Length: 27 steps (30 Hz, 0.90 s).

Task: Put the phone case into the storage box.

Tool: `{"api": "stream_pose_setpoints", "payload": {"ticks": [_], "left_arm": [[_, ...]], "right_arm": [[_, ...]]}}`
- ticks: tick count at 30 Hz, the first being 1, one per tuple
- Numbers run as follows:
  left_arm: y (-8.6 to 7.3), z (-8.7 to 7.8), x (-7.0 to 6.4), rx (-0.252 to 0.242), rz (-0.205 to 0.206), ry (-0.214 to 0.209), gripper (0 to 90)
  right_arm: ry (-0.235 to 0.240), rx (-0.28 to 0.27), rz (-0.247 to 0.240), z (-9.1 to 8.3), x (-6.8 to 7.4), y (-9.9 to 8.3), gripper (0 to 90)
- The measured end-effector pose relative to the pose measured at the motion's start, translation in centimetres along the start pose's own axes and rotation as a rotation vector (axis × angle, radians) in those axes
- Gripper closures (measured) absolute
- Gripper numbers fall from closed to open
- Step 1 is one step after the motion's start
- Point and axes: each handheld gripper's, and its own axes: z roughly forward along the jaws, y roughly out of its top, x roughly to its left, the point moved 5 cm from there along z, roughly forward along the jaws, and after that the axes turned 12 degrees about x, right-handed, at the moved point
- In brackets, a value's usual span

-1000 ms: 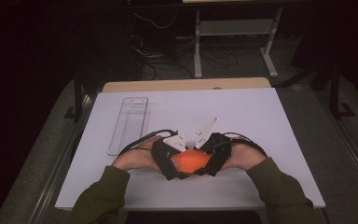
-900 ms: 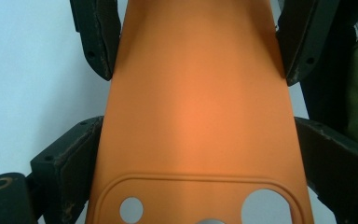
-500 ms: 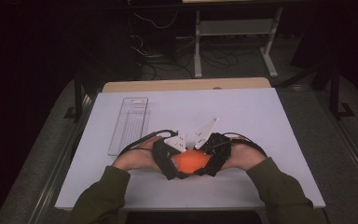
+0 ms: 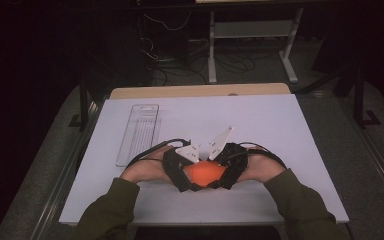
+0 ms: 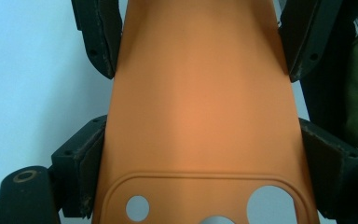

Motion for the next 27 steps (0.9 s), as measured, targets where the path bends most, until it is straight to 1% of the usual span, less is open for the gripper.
{"api": "stream_pose_setpoints", "payload": {"ticks": [1,2,7,8,10,13,14,15,17,18,20,22,23,26,27], "left_arm": [[0.00,-0.05,0.02,0.001,0.003,0.003,14.0],[0.01,-0.04,-0.03,-0.003,-0.005,0.000,14.2],[0.05,-0.06,-0.10,-0.008,-0.011,-0.007,15.0],[0.06,-0.06,-0.12,-0.008,-0.011,-0.007,15.2],[0.10,-0.08,-0.16,-0.011,-0.007,-0.003,15.3],[0.18,-0.14,-0.21,-0.012,-0.001,-0.002,15.4],[0.20,-0.14,-0.20,-0.011,0.004,-0.001,15.4],[0.22,-0.10,-0.29,-0.013,-0.003,-0.003,15.4],[0.24,-0.10,-0.22,-0.007,0.006,-0.001,15.5],[0.27,-0.10,-0.20,-0.009,0.009,0.003,15.4],[0.31,-0.12,-0.20,-0.013,0.002,0.002,15.5],[0.30,-0.13,-0.28,-0.016,-0.010,-0.005,15.5],[0.29,-0.14,-0.25,-0.015,-0.009,-0.002,15.5],[0.25,-0.17,-0.16,-0.012,-0.007,0.001,15.5],[0.24,-0.18,-0.15,-0.011,-0.005,0.002,15.5]], "right_arm": [[-0.001,0.000,0.000,0.01,0.00,0.01,15.3],[-0.001,-0.001,-0.001,-0.01,-0.01,0.00,15.2],[0.000,-0.003,-0.003,-0.07,-0.03,-0.04,15.1],[0.004,0.001,0.003,-0.09,0.04,-0.06,15.1],[0.014,-0.007,0.002,-0.03,0.12,-0.05,15.0],[-0.001,-0.003,0.004,-0.19,0.15,-0.11,14.9],[0.000,-0.006,0.007,-0.20,0.21,-0.13,14.9],[0.003,-0.007,0.011,-0.20,0.27,-0.16,14.9],[0.002,-0.019,0.006,-0.10,0.34,-0.16,14.7],[0.000,-0.016,0.012,-0.13,0.40,-0.21,14.5],[-0.011,-0.021,0.017,-0.12,0.41,-0.24,12.9],[-0.004,-0.026,0.022,-0.09,0.49,-0.22,12.0],[-0.005,-0.027,0.024,-0.08,0.50,-0.21,11.2],[-0.003,-0.036,0.034,-0.02,0.48,-0.16,4.7],[-0.011,-0.038,0.034,-0.03,0.40,-0.15,2.5]]}}
